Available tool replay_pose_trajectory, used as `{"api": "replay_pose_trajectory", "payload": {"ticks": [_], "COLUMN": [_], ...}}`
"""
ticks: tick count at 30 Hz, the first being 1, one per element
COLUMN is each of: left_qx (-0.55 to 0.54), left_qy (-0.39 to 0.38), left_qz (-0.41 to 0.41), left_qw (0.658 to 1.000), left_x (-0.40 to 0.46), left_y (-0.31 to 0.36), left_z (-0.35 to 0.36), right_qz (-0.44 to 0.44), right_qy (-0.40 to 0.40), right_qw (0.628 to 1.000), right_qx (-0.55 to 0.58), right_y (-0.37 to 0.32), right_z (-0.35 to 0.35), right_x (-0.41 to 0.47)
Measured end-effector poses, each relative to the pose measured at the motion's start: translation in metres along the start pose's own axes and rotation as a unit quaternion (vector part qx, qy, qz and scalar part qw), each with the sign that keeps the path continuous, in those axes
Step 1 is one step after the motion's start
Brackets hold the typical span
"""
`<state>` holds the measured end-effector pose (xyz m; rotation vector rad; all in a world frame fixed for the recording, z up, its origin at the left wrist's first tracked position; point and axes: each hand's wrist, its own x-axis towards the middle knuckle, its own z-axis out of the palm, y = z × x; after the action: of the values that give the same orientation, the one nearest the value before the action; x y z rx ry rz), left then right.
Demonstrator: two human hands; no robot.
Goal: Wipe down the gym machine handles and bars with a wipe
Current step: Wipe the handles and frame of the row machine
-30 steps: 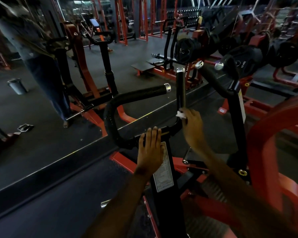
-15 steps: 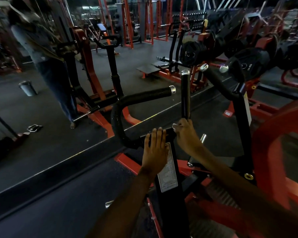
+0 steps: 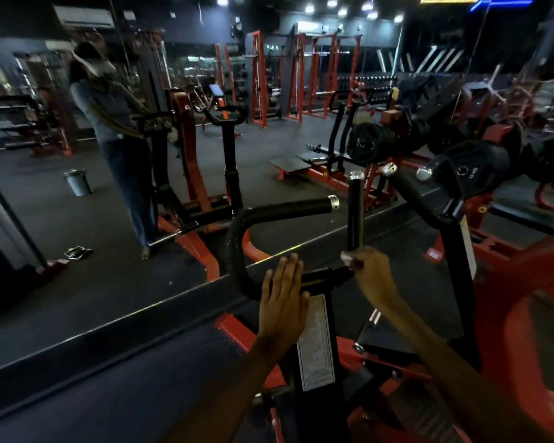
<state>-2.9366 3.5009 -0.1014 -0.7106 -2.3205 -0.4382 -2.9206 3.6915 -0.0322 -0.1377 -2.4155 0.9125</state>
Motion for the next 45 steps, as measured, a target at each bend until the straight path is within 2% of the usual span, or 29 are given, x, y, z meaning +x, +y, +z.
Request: {"api": "replay_pose_trajectory", "payload": {"ticks": [2,4,6,9,11,14,15,17,19,21,23,25,26,29,31,35,36,38,40,41,43,45], "left_qx": [-0.013,-0.012,0.005,0.003,-0.02,-0.063,-0.08,-0.109,-0.141,-0.162,-0.17,-0.172,-0.169,-0.159,-0.163,-0.173,-0.173,-0.172,-0.171,-0.171,-0.171,-0.174], "left_qy": [0.059,0.084,0.078,0.051,0.042,0.046,0.047,0.044,0.049,0.059,0.064,0.063,0.061,0.054,0.05,0.052,0.055,0.056,0.053,0.053,0.052,0.048], "left_qz": [-0.057,-0.106,-0.136,-0.141,-0.143,-0.136,-0.132,-0.121,-0.11,-0.103,-0.1,-0.103,-0.106,-0.108,-0.111,-0.11,-0.11,-0.113,-0.114,-0.114,-0.113,-0.113], "left_qw": [0.997,0.991,0.988,0.989,0.989,0.988,0.987,0.986,0.983,0.98,0.978,0.978,0.978,0.98,0.979,0.977,0.977,0.977,0.977,0.977,0.977,0.977], "left_x": [0.016,0.036,0.049,0.053,0.051,0.052,0.051,0.05,0.049,0.05,0.05,0.049,0.05,0.05,0.049,0.049,0.049,0.049,0.049,0.049,0.049,0.048], "left_y": [-0.017,-0.041,-0.063,-0.078,-0.079,-0.08,-0.081,-0.083,-0.085,-0.086,-0.086,-0.086,-0.087,-0.086,-0.084,-0.083,-0.083,-0.083,-0.084,-0.084,-0.084,-0.084], "left_z": [-0.019,-0.034,-0.043,-0.039,-0.035,-0.034,-0.034,-0.035,-0.036,-0.035,-0.033,-0.032,-0.032,-0.033,-0.037,-0.038,-0.038,-0.038,-0.037,-0.037,-0.037,-0.038], "right_qz": [0.009,-0.013,-0.032,0.016,0.018,-0.131,-0.185,-0.238,-0.166,-0.083,-0.017,-0.049,-0.088,-0.219,-0.21,-0.079,-0.039,-0.029,-0.081,-0.143,-0.234,-0.226], "right_qy": [0.058,0.095,0.127,0.158,0.13,0.058,0.051,0.051,0.104,0.174,0.192,0.136,0.071,-0.081,-0.105,-0.016,0.003,-0.006,-0.025,-0.029,-0.016,0.038], "right_qw": [0.996,0.992,0.99,0.987,0.991,0.989,0.98,0.966,0.979,0.977,0.977,0.988,0.992,0.96,0.955,0.956,0.96,0.958,0.966,0.965,0.946,0.94], "right_qx": [0.074,0.077,0.043,-0.03,-0.033,-0.033,-0.053,-0.085,-0.059,-0.088,-0.086,-0.049,-0.047,-0.155,-0.183,-0.283,-0.277,-0.284,-0.243,-0.219,-0.222,-0.251], "right_y": [-0.028,-0.053,-0.068,-0.076,-0.096,-0.14,-0.145,-0.134,-0.106,-0.08,-0.074,-0.099,-0.116,-0.15,-0.146,-0.096,-0.095,-0.115,-0.138,-0.138,-0.128,-0.098], "right_z": [-0.008,-0.012,-0.01,0.011,0.038,0.076,0.082,0.079,0.055,0.028,0.019,0.035,0.048,0.068,0.056,0.016,0.015,0.029,0.052,0.063,0.065,0.046], "right_x": [0.013,0.034,0.057,0.07,0.059,0.032,0.029,0.039,0.056,0.069,0.074,0.075,0.072,0.074,0.093,0.121,0.119,0.113,0.096,0.092,0.086,0.091]}}
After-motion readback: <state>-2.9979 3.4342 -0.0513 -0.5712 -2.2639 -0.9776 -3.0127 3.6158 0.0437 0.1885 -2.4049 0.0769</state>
